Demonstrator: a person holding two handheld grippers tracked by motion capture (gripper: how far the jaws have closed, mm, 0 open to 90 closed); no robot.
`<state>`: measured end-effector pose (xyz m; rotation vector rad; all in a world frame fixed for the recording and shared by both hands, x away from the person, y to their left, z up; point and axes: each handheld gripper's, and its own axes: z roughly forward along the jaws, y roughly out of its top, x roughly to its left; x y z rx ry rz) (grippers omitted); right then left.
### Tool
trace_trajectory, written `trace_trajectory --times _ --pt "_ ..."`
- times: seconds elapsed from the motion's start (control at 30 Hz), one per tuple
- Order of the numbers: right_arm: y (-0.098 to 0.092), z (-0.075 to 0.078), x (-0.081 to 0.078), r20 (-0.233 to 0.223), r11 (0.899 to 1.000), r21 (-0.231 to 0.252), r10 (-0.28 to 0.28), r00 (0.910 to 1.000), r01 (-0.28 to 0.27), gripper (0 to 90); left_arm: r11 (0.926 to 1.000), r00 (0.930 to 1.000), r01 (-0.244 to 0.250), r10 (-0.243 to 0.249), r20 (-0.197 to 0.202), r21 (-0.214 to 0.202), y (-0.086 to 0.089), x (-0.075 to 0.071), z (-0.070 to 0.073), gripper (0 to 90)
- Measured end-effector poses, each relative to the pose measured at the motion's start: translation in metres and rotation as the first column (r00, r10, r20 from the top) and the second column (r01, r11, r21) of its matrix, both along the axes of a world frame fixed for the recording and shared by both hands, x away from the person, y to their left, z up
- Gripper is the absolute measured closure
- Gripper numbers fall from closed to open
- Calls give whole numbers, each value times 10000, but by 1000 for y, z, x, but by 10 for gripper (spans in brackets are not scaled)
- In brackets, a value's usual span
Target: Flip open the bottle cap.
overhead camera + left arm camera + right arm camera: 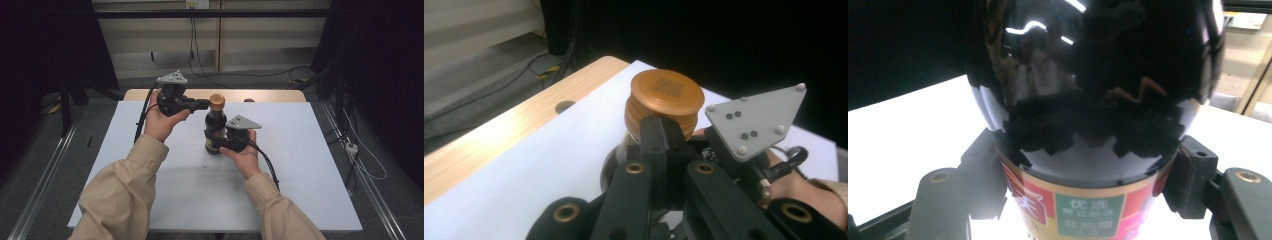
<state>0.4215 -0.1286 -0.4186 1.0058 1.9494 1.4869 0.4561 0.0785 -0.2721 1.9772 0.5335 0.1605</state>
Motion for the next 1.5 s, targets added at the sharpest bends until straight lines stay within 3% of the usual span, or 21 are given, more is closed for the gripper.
trace_trajectory --times 0.4,0.53,0.63,0.7,0.73,0.77,0.8,0.87,0.9,1.03,1.13,1.27,1.37,1.5 --pt "3 -1 1 -9 9998 -3 -220 9998 220 319 9999 9999 -97 97 -59 45 0 3 1 900" --pt "3 -1 1 9 9997 28 -258 9997 258 319 9994 9997 -242 242 -19 229 -1 1 3 900" --pt "4 0 1 -125 9993 67 -378 9992 378 319 9999 9999 -34 36 -151 129 -4 1 3 900" --pt "3 -1 2 -163 9992 130 -375 9992 377 319 9991 9985 409 -407 -362 69 -12 -1 1 900" --pt "5 -1 3 -104 9993 123 -360 9993 362 319 9968 9976 582 -601 -335 -550 -18 -4 2 900" --pt "8 -1 2 -4 9996 -83 -288 9996 288 319 9952 9989 448 -461 -122 -873 -23 -6 9 900" --pt "14 1 0 224 9987 -459 -195 9996 205 318 9989 9995 185 -173 277 -420 -29 -7 18 900" --pt "26 3 -5 703 9918 -1276 22 9975 68 315 9997 9985 240 -236 486 -69 -40 -12 31 900" --pt "27 5 -6 770 9892 -1466 63 9970 51 315 9995 9980 186 -201 604 244 -41 -14 35 900" --pt "14 4 -1 92 9972 -737 -155 9998 162 315 9993 9993 -49 35 365 369 -24 -15 34 900" --pt "6 1 -1 -74 9995 -191 -266 9996 265 314 9992 9997 -232 229 113 326 -8 -13 27 900" --pt "9 1 -1 74 9992 -319 -247 9997 249 313 9976 9986 -430 445 -268 551 2 -8 15 900" --pt "7 1 0 -65 9995 -216 -250 9997 248 313 9956 9983 -437 467 -351 832 1 -4 8 900" --pt "7 0 0 -59 9995 -212 -240 9997 239 312 9971 9980 -423 451 -437 640 0 0 6 900"
